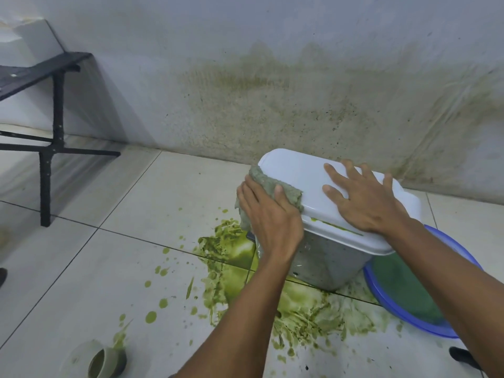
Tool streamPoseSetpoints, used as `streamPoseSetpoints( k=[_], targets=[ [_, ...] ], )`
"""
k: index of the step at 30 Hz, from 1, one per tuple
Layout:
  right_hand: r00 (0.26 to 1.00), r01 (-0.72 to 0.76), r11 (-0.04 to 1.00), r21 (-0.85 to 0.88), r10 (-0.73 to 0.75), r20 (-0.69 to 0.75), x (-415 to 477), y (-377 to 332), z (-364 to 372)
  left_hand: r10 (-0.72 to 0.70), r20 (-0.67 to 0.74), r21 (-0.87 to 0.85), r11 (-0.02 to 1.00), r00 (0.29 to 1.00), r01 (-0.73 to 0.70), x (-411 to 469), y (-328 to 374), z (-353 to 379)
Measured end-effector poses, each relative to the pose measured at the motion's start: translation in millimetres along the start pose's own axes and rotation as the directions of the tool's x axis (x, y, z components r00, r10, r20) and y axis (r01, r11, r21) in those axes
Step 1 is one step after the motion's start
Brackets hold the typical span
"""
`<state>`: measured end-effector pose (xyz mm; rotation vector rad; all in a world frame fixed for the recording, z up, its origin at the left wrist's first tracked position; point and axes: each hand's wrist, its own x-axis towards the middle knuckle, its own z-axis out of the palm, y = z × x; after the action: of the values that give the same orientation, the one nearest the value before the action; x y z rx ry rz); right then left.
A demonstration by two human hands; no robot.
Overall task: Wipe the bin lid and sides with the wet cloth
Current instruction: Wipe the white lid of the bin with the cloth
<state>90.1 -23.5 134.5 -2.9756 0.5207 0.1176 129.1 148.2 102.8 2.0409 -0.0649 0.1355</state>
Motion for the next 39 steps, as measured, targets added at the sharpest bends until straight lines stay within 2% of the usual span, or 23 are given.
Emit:
streamPoseSetpoints(
  k=[3, 6, 9, 11, 13, 16, 18, 20, 25, 30, 33, 34, 36, 39],
  targets=[
    [1.0, 0.0, 1.0, 0.0, 0.0, -0.002, 0.2, -0.3, 1.0, 0.08, 0.042, 0.05, 0.995, 0.996, -0.082, -4.6, -12.1, -13.1],
    [1.0, -0.005, 1.0, 0.003, 0.005, -0.003, 0.3, 0.5, 2.3, 0.136, 0.159, 0.051, 0.988, 0.978, -0.146, 40.2, -17.8, -21.5],
    [1.0, -0.012, 1.0, 0.009, 0.012, 0.001, 0.0, -1.5, 1.2, 0.119, 0.309, 0.068, 0.987, 0.944, -0.147, 82.2, -4.3, -25.9],
    [1.0, -0.019, 1.0, 0.014, 0.019, -0.004, -1.0, -2.6, 0.0, 0.099, 0.345, 0.06, 0.99, 0.933, -0.127, 87.5, -3.1, -26.7],
    [1.0, -0.031, 0.999, 0.015, 0.031, -0.007, -1.8, -4.1, 0.1, 0.13, 0.272, 0.037, 0.989, 0.954, -0.145, 74.1, -8.3, -25.8],
    [0.999, -0.038, 0.999, 0.01, 0.038, -0.013, -0.5, -5.2, 1.1, 0.149, 0.037, 0.0, 0.989, 0.988, -0.149, 32.3, -17.1, -17.0],
    [0.999, -0.037, 0.999, 0.014, 0.038, -0.016, 0.1, -4.8, 2.4, 0.12, -0.045, 0.006, 0.993, 0.992, -0.119, 1.4, -18.2, -7.8],
    [0.999, -0.04, 0.999, 0.016, 0.04, -0.017, 0.2, -4.7, 2.0, 0.072, -0.013, -0.011, 0.997, 0.997, -0.072, -30.2, -16.1, 5.9],
    [0.999, -0.027, 1.0, 0.008, 0.027, -0.018, -1.9, -3.6, -1.4, 0.117, 0.059, -0.093, 0.99, 0.991, -0.111, -85.2, 5.6, 35.6],
    [0.999, -0.04, 0.999, 0.007, 0.04, 0.003, -1.8, -2.0, -2.2, 0.038, 0.004, -0.087, 0.996, 0.999, -0.038, -50.1, -0.5, 26.0],
    [0.999, -0.038, 0.999, 0.01, 0.038, 0.004, -2.6, -1.5, -2.0, 0.044, -0.034, -0.075, 0.996, 0.998, -0.047, -0.2, -6.2, 7.1],
    [0.999, -0.036, 0.999, 0.008, 0.035, 0.008, -2.3, -1.4, -2.2, 0.067, -0.017, -0.041, 0.997, 0.998, -0.067, 20.5, -5.7, -0.2],
    [0.999, -0.041, 0.999, 0.008, 0.041, 0.017, -1.6, -2.2, -2.6, 0.069, 0.16, 0.075, 0.994, 0.985, -0.081, 63.3, 0.0, -12.4],
    [0.999, -0.045, 0.999, 0.009, 0.044, 0.014, -2.8, -5.4, -3.5, 0.043, 0.495, 0.137, 0.982, 0.868, -0.127, 118.4, 18.9, -17.6]
  ],
)
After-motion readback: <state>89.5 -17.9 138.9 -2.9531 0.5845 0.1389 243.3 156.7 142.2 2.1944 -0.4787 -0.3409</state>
